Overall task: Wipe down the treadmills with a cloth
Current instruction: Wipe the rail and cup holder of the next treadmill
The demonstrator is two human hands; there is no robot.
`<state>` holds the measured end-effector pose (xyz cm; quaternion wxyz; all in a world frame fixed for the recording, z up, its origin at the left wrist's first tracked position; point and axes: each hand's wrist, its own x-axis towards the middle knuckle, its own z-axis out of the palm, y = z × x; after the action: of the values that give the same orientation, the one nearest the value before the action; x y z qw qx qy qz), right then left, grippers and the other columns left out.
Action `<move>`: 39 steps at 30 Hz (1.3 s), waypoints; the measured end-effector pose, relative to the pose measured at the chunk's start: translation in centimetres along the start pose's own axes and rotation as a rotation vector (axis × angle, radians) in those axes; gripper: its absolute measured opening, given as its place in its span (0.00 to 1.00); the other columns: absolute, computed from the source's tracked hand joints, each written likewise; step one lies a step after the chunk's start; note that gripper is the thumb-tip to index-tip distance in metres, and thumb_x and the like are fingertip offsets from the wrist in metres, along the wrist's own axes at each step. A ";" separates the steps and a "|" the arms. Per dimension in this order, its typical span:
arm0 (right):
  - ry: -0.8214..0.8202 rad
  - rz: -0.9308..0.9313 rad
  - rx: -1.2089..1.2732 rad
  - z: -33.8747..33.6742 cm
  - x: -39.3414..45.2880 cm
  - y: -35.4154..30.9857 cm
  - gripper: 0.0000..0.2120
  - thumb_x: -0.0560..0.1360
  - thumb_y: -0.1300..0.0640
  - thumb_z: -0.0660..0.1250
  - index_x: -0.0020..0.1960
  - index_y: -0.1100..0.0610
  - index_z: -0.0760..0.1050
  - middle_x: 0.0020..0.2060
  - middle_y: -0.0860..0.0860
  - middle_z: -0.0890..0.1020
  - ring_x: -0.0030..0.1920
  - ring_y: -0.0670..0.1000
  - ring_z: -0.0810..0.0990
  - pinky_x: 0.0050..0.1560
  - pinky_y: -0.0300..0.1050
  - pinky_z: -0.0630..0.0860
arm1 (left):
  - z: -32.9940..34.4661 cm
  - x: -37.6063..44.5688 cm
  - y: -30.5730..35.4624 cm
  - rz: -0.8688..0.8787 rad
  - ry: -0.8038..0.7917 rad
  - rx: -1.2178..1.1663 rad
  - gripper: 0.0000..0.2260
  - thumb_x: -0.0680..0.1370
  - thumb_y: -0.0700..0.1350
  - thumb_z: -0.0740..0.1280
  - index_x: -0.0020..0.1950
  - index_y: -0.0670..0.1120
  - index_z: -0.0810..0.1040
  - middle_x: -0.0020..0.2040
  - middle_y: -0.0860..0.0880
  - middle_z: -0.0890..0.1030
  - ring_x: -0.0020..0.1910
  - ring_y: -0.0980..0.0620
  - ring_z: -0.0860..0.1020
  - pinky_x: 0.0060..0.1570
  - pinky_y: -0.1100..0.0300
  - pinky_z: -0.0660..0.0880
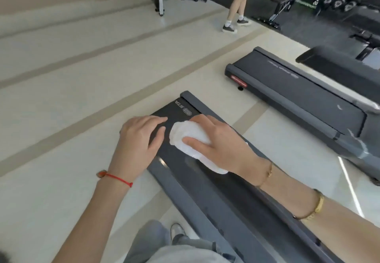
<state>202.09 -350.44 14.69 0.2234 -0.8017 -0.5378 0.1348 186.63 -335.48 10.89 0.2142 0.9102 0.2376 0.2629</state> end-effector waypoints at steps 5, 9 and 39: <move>0.035 -0.176 -0.038 1.8 8.6 -2.9 0.22 0.77 0.39 0.62 0.64 0.52 0.70 0.53 0.49 0.78 0.49 0.51 0.77 0.44 0.40 0.69 | -3.2 0.8 -5.4 -0.159 0.111 0.066 0.12 0.78 0.44 0.63 0.59 0.44 0.82 0.55 0.50 0.83 0.53 0.49 0.80 0.59 0.54 0.72; 0.028 -0.252 -0.055 4.6 14.7 -5.3 0.21 0.78 0.41 0.63 0.64 0.53 0.71 0.51 0.49 0.77 0.49 0.52 0.76 0.45 0.41 0.69 | -5.6 1.4 -10.6 -0.252 0.175 0.101 0.12 0.79 0.44 0.64 0.60 0.44 0.81 0.54 0.49 0.83 0.54 0.47 0.81 0.58 0.48 0.75; 0.145 0.034 0.028 19.8 60.9 -16.7 0.21 0.76 0.37 0.60 0.59 0.51 0.71 0.48 0.48 0.77 0.43 0.52 0.77 0.37 0.42 0.65 | -17.6 30.2 -53.8 -0.273 0.007 0.111 0.11 0.80 0.41 0.66 0.61 0.45 0.80 0.56 0.50 0.82 0.56 0.48 0.79 0.59 0.46 0.73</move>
<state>203.14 -284.63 7.47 0.2707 -0.8151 -0.5046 0.0879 181.79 -271.59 8.13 0.1963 0.8791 0.3741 0.2208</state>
